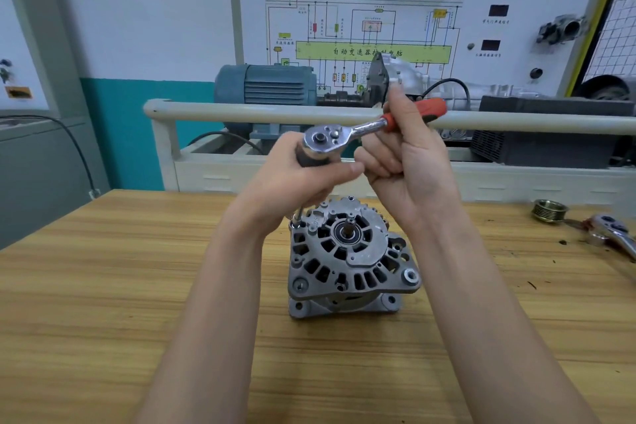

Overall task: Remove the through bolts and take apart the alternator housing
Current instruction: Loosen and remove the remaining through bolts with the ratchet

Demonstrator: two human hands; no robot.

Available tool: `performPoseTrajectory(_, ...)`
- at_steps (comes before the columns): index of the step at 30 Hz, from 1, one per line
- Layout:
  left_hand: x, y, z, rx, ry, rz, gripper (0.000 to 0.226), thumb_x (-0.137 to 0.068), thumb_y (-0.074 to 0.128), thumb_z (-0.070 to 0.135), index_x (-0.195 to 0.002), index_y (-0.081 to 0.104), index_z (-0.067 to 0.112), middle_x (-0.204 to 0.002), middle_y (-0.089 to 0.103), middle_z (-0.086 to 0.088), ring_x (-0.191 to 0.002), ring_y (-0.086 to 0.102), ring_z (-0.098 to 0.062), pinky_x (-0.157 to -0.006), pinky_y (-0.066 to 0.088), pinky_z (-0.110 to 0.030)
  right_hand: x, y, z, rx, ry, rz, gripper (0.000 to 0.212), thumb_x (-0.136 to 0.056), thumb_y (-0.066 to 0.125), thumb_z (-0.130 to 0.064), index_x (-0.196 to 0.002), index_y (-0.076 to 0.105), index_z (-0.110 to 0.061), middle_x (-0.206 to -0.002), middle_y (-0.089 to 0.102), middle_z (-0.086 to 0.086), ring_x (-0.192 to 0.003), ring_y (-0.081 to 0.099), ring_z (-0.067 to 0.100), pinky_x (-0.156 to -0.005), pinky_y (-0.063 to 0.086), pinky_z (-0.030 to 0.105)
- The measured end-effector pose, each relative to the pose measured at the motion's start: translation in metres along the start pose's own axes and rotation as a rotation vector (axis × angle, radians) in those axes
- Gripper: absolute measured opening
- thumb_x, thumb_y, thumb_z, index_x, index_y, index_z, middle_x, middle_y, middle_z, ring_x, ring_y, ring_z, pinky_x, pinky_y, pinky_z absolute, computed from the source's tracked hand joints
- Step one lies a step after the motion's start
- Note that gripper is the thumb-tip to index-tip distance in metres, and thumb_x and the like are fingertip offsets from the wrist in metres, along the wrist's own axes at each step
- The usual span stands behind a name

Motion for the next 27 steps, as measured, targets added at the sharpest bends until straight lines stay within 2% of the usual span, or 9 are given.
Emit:
performPoseTrajectory(3,-0.003,-0.007,0.0,0.143,-0.047,0.296,0.041,-0.084,0.064,0.006,-0.049,0.049,0.022,-0.043,0.034,0.006,-0.038,0.024,-0.009,-0.041,0.021,-0.019,0.004,0.004,-0.003,0.09,-0.037,-0.086,0.038,-0.089,0.057,-0.005,-0.065,0.031,-0.017,-0.035,0.026,-0.01,-0.03,0.019,0.003,-0.034,0.02,0.017)
performPoseTrajectory(6,-0.004,-0.012,-0.002,0.196,-0.083,0.684,0.039,-0.086,0.059,0.001,-0.055,0.04,0.015,-0.05,0.03,-0.001,-0.047,0.023,-0.012,-0.045,0.02,-0.023,0.011,0.015,0.001,0.253,-0.13,-0.185,0.033,-0.08,0.06,0.002,-0.071,0.034,-0.015,-0.042,0.035,-0.009,-0.033,0.022,0.004,-0.039,0.022,0.017)
performPoseTrajectory(8,-0.003,-0.012,-0.002,0.182,-0.08,0.781,0.041,-0.086,0.057,0.001,-0.053,0.037,0.017,-0.053,0.029,-0.002,-0.053,0.022,-0.015,-0.048,0.019,-0.026,0.014,0.021,0.003,0.305,-0.133,-0.239,0.03,-0.079,0.06,0.002,-0.073,0.035,-0.014,-0.043,0.036,-0.009,-0.034,0.022,0.005,-0.04,0.022,0.017)
performPoseTrajectory(10,-0.003,-0.013,-0.003,0.132,-0.073,0.714,0.039,-0.085,0.059,0.002,-0.054,0.04,0.016,-0.051,0.032,-0.002,-0.049,0.026,-0.013,-0.046,0.022,-0.024,0.013,0.022,0.0,0.279,-0.108,-0.255,0.029,-0.081,0.06,-0.001,-0.073,0.035,-0.014,-0.041,0.033,-0.01,-0.033,0.022,0.004,-0.039,0.023,0.016)
performPoseTrajectory(14,-0.002,-0.014,-0.002,0.039,-0.004,0.312,0.035,-0.077,0.068,0.009,-0.05,0.048,0.019,-0.042,0.041,0.004,-0.04,0.035,-0.015,-0.042,0.031,-0.02,0.005,0.009,-0.001,0.073,-0.021,-0.087,0.034,-0.09,0.06,-0.01,-0.064,0.038,-0.018,-0.036,0.026,-0.011,-0.03,0.019,0.003,-0.033,0.02,0.016)
performPoseTrajectory(19,0.002,-0.007,-0.001,-0.004,0.019,-0.002,0.031,-0.07,0.071,0.025,-0.047,0.05,0.023,-0.042,0.042,0.004,-0.04,0.034,-0.02,-0.043,0.028,-0.035,0.0,0.004,0.005,-0.038,0.063,-0.043,0.028,-0.077,0.058,-0.03,-0.068,0.036,-0.016,-0.035,0.021,-0.009,-0.03,0.02,0.003,-0.034,0.021,0.016)
performPoseTrajectory(22,0.001,-0.008,0.0,0.082,0.017,0.081,0.036,-0.076,0.066,0.013,-0.046,0.051,0.023,-0.041,0.036,0.006,-0.038,0.026,-0.015,-0.042,0.022,-0.024,0.003,0.004,-0.001,0.04,0.032,-0.104,0.035,-0.085,0.058,-0.015,-0.062,0.033,-0.017,-0.035,0.022,-0.01,-0.031,0.017,0.004,-0.035,0.017,0.018)
performPoseTrajectory(25,-0.002,-0.013,-0.001,0.214,-0.029,0.385,0.035,-0.082,0.061,0.006,-0.052,0.047,0.018,-0.043,0.034,0.003,-0.04,0.023,-0.012,-0.042,0.017,-0.024,0.009,0.012,-0.003,0.212,-0.084,-0.189,0.039,-0.086,0.059,0.001,-0.069,0.028,-0.015,-0.038,0.029,-0.01,-0.031,0.017,0.006,-0.037,0.018,0.017)
performPoseTrajectory(27,-0.003,-0.014,-0.003,0.24,-0.068,0.601,0.037,-0.086,0.057,0.0,-0.057,0.041,0.015,-0.046,0.032,0.0,-0.041,0.023,-0.011,-0.042,0.018,-0.023,0.012,0.017,-0.001,0.313,-0.158,-0.2,0.035,-0.081,0.06,0.001,-0.072,0.03,-0.014,-0.041,0.033,-0.009,-0.033,0.019,0.007,-0.039,0.019,0.018)
Point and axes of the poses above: each hand's wrist, its own x-axis away from the middle knuckle, its own y-axis out of the palm, z = x × y, the point moved 4 cm from there along -x, towards the middle knuckle
